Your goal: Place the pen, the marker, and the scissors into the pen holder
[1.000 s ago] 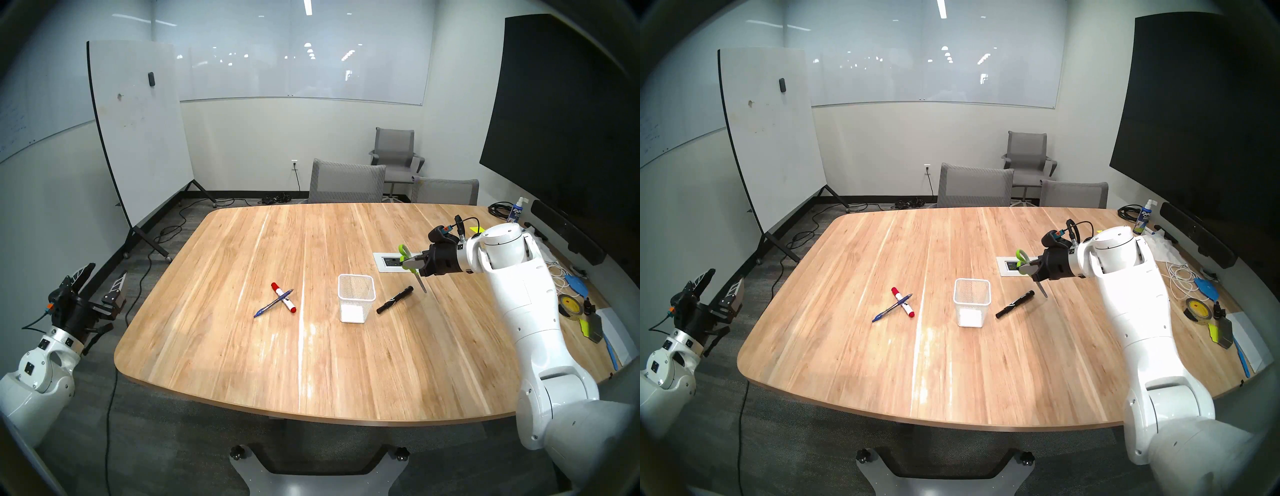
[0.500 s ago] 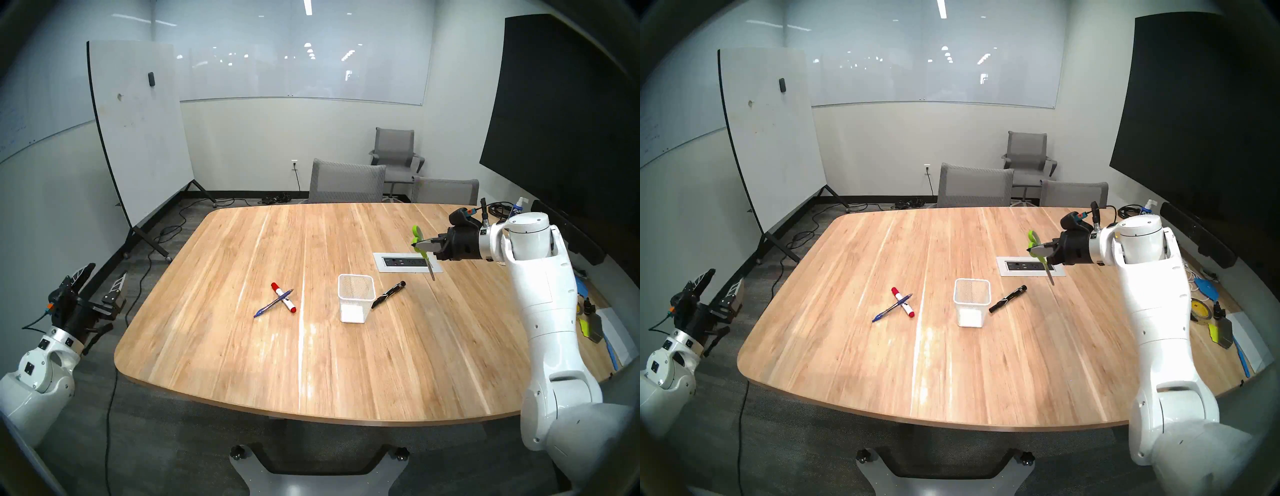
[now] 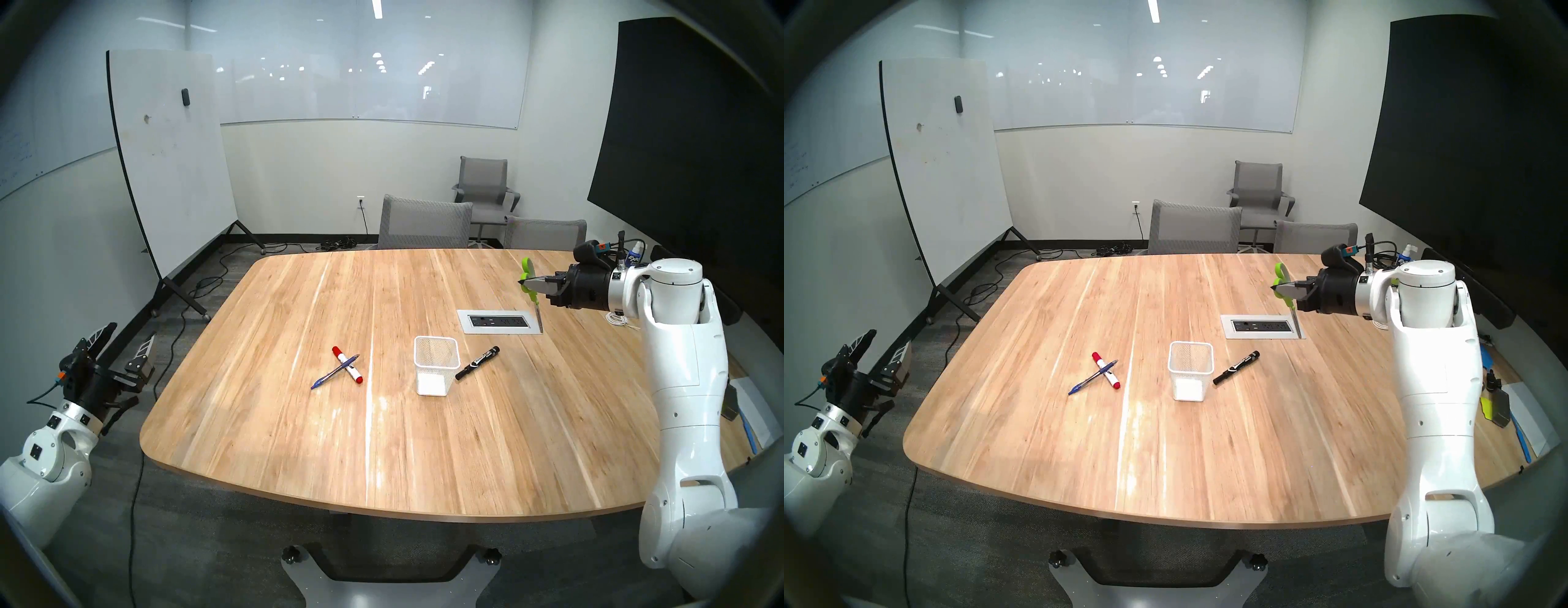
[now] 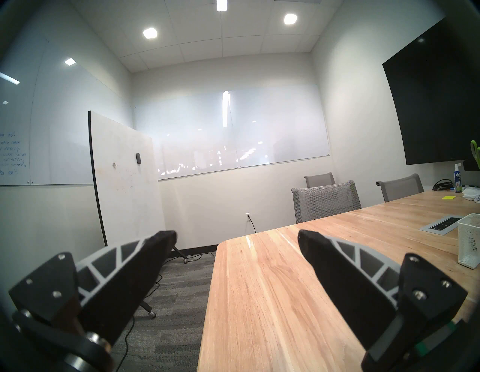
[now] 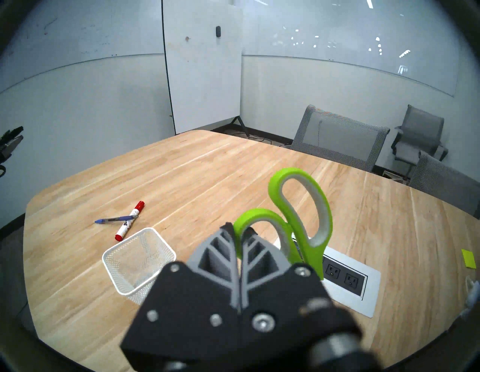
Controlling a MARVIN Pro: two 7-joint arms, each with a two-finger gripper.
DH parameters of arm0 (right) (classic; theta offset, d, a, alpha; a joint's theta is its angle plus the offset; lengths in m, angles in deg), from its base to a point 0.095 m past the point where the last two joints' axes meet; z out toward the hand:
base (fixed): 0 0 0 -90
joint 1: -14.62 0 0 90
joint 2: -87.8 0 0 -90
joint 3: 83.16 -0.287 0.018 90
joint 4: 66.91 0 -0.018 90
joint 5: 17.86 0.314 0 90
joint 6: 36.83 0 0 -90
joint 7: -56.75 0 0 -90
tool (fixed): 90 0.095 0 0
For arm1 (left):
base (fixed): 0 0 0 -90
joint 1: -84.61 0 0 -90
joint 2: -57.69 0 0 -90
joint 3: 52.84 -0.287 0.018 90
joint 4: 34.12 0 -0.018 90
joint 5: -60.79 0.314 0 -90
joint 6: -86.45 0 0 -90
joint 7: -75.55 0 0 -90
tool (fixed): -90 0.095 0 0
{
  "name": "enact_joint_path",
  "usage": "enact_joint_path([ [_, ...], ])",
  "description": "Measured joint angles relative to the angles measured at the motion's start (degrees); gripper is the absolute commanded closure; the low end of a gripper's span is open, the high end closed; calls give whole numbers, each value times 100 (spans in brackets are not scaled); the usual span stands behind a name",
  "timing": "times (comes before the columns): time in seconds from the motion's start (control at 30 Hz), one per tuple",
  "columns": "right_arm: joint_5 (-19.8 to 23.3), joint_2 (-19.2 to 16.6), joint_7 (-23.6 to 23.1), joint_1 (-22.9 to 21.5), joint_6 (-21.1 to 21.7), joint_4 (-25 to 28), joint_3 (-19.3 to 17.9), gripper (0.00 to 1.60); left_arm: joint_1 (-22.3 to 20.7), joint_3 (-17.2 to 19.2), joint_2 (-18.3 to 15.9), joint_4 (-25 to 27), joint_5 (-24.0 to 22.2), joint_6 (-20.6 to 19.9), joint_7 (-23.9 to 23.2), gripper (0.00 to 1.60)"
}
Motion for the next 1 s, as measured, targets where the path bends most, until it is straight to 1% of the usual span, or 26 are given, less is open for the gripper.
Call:
enact_joint_path([
  [0.57, 1026, -13, 545, 766, 534, 1354, -360, 160, 0, -2, 0, -1, 0, -1, 1, 0],
  [0.8, 1393, -37, 683, 1041, 660, 1622, -456, 160, 0, -2, 0, -1, 0, -1, 1, 0],
  [1.0, 1634, -76, 683, 1227, 635, 1677, -460, 160, 2, 1, 0, 0, 0, -1, 1, 0],
])
